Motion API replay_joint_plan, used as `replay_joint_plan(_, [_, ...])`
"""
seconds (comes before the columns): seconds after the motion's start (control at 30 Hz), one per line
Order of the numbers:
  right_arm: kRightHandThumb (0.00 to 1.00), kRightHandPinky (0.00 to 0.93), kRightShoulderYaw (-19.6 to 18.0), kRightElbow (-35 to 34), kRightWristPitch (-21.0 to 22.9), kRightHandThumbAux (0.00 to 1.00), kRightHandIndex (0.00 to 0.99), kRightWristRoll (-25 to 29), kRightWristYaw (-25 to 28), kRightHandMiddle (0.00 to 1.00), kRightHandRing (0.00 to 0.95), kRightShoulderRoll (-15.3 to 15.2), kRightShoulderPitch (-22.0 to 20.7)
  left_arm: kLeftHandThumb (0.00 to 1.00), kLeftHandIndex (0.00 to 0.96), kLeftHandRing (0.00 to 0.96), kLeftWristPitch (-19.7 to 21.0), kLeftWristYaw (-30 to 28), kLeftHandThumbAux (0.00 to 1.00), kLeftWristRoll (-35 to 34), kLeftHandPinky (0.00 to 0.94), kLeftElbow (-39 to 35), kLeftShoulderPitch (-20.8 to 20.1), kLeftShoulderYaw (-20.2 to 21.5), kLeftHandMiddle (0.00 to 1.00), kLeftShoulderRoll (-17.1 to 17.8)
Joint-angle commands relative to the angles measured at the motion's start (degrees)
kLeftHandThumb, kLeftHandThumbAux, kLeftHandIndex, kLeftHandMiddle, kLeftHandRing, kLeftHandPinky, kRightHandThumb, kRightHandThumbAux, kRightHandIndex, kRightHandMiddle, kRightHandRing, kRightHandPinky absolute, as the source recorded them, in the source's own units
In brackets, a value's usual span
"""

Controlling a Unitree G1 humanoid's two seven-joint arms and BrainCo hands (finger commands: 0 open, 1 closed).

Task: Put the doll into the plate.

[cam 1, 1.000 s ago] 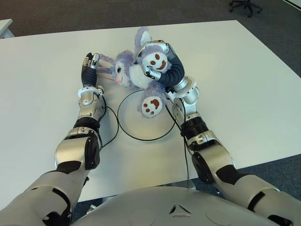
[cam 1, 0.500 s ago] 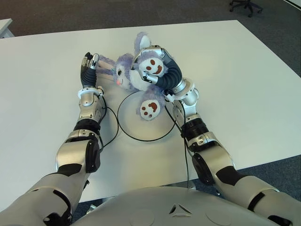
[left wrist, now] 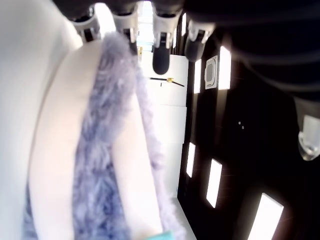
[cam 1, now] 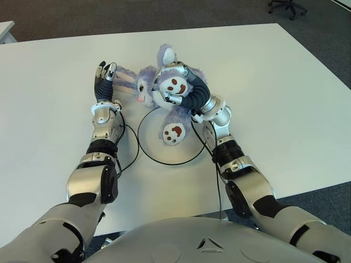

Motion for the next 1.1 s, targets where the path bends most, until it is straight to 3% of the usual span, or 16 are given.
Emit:
replay_joint_plan(0.03, [0.743, 0.841, 0.8, 0.9, 1.1, 0.709, 0.440, 0.4, 1.3, 0.826, 0.833, 0.3, 2.2, 0.000, 0.000, 0.105, 4.7, 1.5, 0.418, 0.1, 0.076, 2.8, 5.7, -0.6, 0.102, -2.5])
replay_joint_plan(1.1, [0.743, 0.837, -0.1, 6.3, -6.7, 0.708, 0.440, -4.5, -2.4, 0.816, 0.825, 1.6, 3.9, 0.000, 0.000, 0.033, 4.6, 1.0, 0.392, 1.3, 0.036, 3.1, 6.2, -2.7, 0.029, -1.6])
